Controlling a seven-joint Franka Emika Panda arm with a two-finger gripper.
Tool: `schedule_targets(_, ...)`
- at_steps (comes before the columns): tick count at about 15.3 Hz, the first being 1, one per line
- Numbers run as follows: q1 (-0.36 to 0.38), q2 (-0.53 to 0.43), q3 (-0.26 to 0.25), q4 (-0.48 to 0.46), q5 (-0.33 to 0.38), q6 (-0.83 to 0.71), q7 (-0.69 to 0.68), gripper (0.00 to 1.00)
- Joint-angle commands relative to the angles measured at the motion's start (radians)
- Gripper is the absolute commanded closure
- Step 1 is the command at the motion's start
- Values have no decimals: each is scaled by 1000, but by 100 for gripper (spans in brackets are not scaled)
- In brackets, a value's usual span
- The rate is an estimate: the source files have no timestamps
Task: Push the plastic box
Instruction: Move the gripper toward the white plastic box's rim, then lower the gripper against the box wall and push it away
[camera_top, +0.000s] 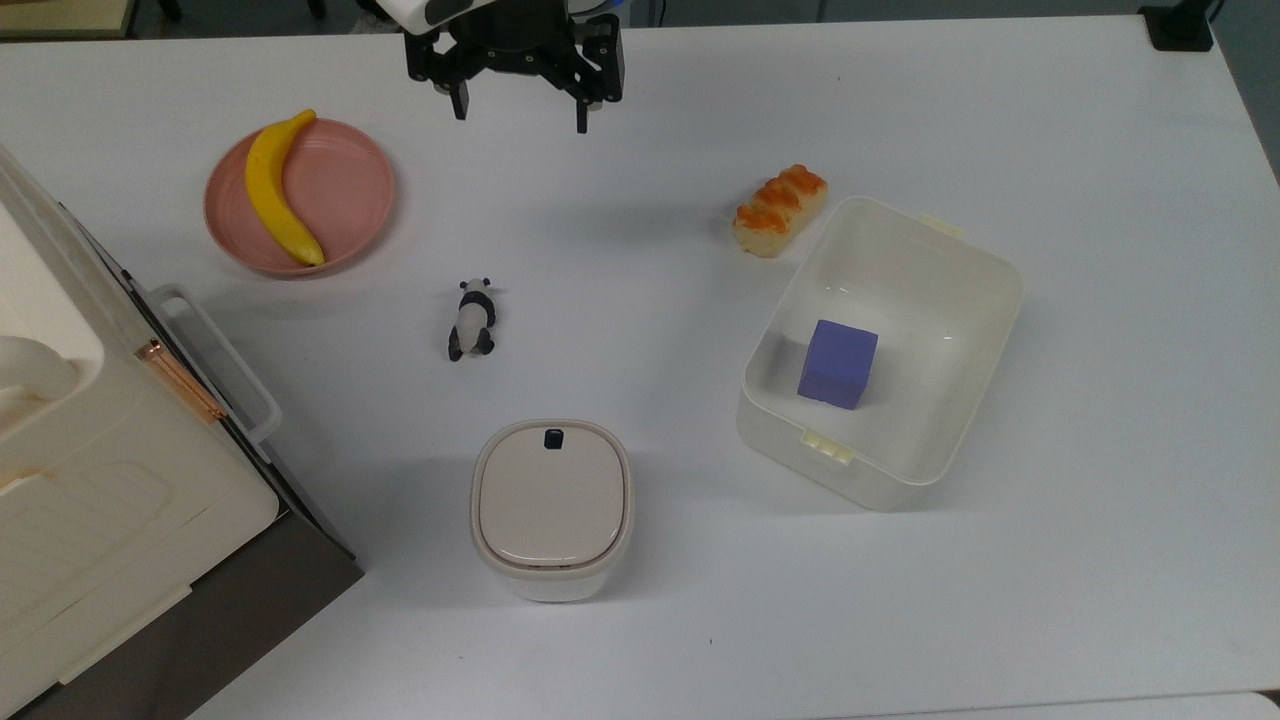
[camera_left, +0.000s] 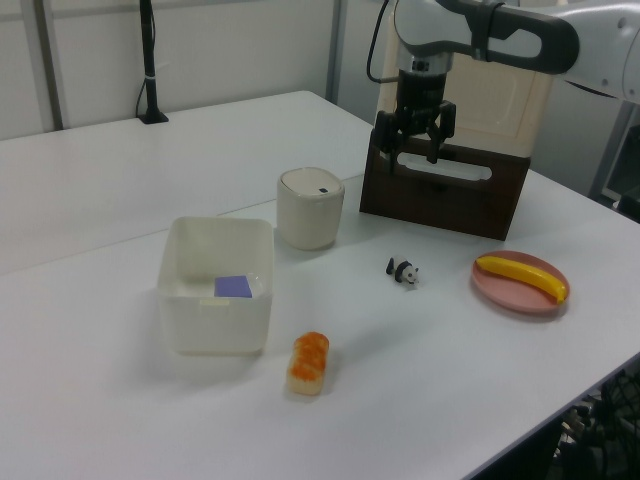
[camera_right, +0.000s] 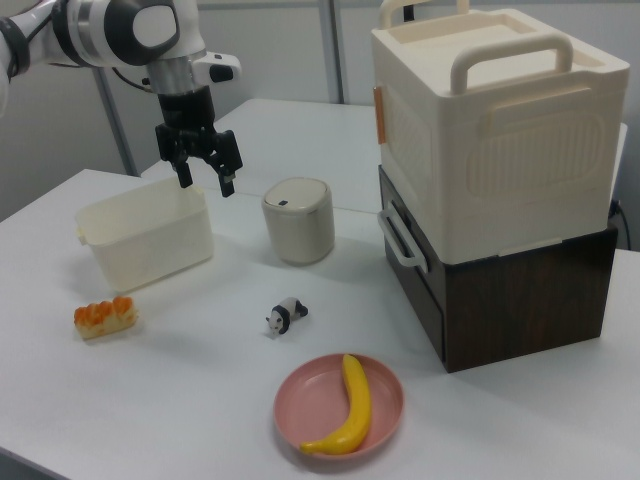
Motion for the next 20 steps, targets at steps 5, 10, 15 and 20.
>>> schedule_targets(5, 36, 19, -3, -32, 65, -6, -499, 0)
schedule_targets(10, 125, 70, -6, -37, 51, 35, -673, 0)
schedule_targets(15, 214, 163, -14, -37, 2, 161, -822, 0)
schedule_targets(20, 283, 251, -14, -31, -53, 279, -830, 0)
